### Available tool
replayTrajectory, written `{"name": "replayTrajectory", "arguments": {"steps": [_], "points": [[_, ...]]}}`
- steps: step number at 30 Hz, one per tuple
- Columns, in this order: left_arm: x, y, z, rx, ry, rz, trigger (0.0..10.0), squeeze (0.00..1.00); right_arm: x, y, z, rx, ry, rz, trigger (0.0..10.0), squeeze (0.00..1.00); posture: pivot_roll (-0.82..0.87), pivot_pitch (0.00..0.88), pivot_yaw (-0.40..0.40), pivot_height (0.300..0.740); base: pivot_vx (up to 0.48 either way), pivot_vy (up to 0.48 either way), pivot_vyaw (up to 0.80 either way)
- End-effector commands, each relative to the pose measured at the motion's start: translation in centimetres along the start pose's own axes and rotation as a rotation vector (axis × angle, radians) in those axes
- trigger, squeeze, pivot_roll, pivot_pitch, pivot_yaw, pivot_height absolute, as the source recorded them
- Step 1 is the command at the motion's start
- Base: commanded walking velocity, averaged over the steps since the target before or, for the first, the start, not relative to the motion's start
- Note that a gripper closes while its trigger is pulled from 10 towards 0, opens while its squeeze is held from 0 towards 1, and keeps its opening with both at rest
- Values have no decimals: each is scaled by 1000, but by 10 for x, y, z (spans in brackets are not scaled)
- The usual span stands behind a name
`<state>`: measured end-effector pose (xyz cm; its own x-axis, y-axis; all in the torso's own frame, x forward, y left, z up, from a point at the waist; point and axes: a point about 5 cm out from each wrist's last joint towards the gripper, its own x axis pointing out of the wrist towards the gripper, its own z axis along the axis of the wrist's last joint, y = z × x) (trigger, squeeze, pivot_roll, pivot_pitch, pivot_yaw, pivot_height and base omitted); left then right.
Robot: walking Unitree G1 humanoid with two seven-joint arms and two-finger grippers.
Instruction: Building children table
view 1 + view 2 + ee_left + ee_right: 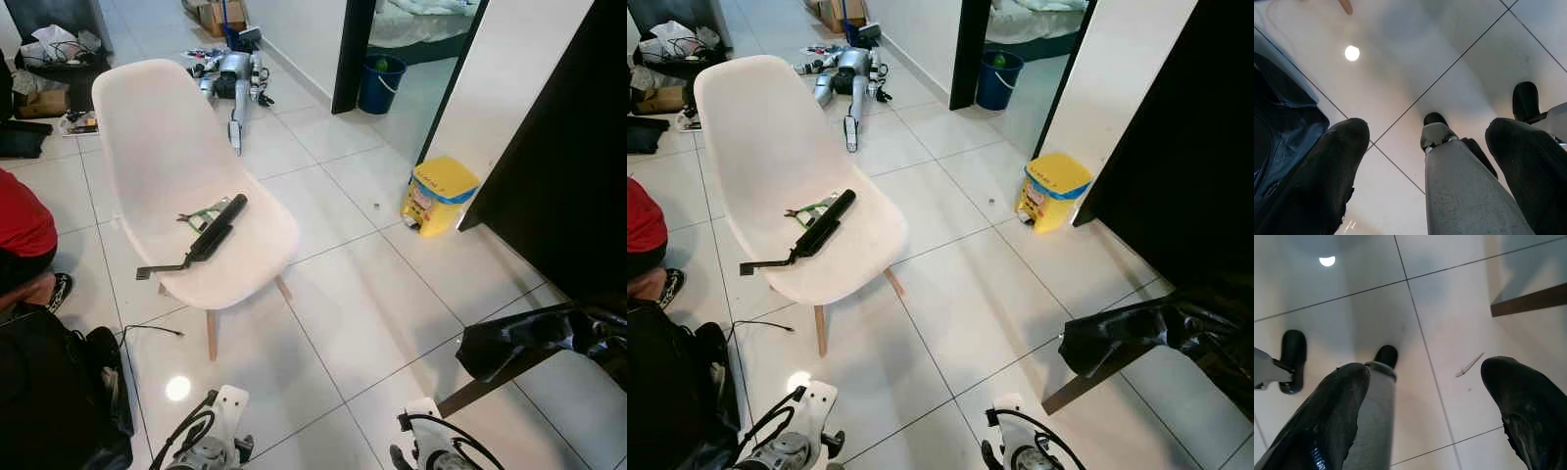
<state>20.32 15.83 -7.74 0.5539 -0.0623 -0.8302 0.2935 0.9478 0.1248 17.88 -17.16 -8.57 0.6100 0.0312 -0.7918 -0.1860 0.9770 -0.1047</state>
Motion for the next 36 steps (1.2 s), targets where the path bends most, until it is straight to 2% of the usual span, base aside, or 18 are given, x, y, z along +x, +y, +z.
{"name": "replayTrajectory", "arguments": {"steps": [1,10,16,20,36], "points": [[-1,-2,-6,14,16,-26,10000,0,-2,1,-11,37,39,3,10000,0,122,0,-26,740,0,0,0],[-2,1,-10,56,28,-57,10000,0,-5,3,-21,117,54,-28,10000,0,43,0,47,740,0,0,0],[-2,0,-10,67,27,-63,10000,0,-7,2,-27,111,74,-38,10000,0,43,0,43,740,0,0,0],[-2,-1,-10,66,27,-62,10000,0,-7,2,-27,155,66,-35,10000,0,49,0,37,740,0,0,0],[-1,-2,-10,48,27,-59,10000,0,-6,6,-23,122,64,-21,10000,0,71,0,17,740,0,0,0]]}}
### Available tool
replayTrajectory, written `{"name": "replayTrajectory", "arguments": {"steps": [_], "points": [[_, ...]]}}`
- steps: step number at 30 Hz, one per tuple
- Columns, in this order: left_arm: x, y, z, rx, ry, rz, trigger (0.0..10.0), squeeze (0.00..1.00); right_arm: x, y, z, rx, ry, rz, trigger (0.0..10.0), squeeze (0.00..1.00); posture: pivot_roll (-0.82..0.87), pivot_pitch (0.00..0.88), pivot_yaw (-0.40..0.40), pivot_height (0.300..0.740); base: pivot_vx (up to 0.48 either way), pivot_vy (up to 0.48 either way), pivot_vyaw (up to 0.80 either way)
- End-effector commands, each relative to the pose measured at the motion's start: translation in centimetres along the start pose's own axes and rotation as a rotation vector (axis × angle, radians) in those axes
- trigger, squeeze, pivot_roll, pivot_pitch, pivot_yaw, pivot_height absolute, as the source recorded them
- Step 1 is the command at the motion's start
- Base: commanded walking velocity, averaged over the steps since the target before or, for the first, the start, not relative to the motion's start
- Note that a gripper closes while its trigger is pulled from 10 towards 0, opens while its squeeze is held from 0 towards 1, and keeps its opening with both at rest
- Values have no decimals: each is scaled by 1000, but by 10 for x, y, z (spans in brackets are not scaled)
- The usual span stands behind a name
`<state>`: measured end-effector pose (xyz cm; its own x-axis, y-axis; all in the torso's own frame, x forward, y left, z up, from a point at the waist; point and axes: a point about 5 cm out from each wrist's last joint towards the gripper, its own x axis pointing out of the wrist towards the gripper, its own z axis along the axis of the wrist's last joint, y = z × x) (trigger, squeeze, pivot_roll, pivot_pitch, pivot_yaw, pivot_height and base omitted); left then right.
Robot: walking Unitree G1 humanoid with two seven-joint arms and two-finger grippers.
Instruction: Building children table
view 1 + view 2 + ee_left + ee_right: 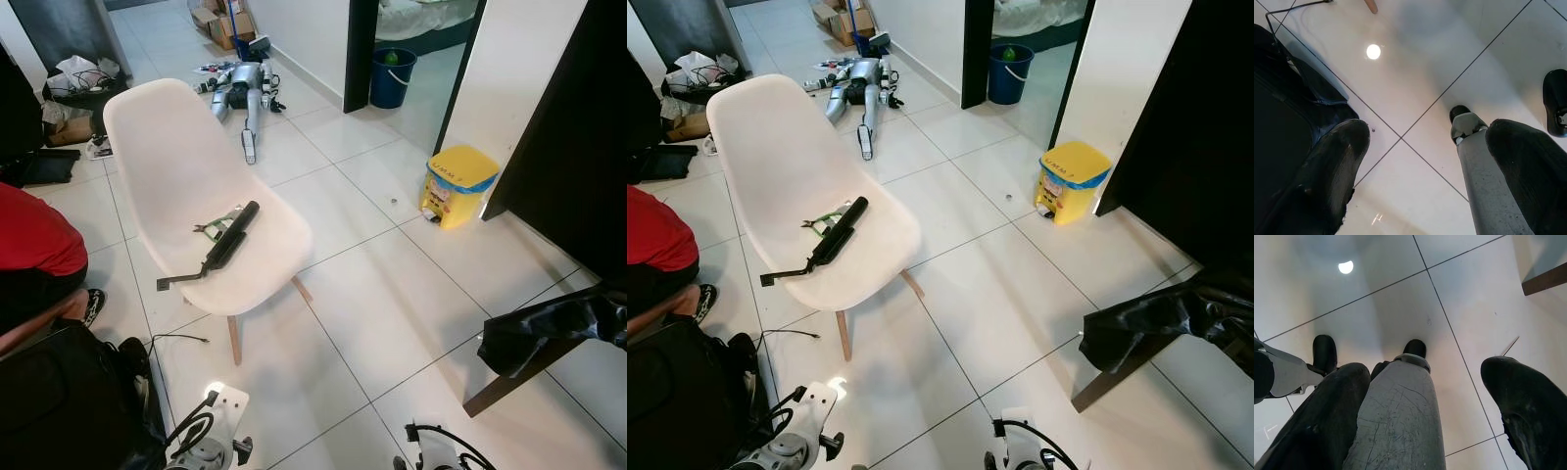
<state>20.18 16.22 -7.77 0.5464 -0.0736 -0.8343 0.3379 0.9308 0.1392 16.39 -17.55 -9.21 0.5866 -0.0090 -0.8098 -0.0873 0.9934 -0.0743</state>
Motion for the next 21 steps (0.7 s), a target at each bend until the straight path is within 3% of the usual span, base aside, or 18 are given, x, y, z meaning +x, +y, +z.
{"name": "replayTrajectory", "arguments": {"steps": [1,21], "points": [[-1,-5,-7,0,22,-46,10000,0,-1,5,-8,22,29,13,10000,0,71,0,17,740,0,0,0],[0,-2,-3,0,21,-43,10000,0,0,9,-2,-2,13,29,10000,0,83,0,8,740,0,0,0]]}}
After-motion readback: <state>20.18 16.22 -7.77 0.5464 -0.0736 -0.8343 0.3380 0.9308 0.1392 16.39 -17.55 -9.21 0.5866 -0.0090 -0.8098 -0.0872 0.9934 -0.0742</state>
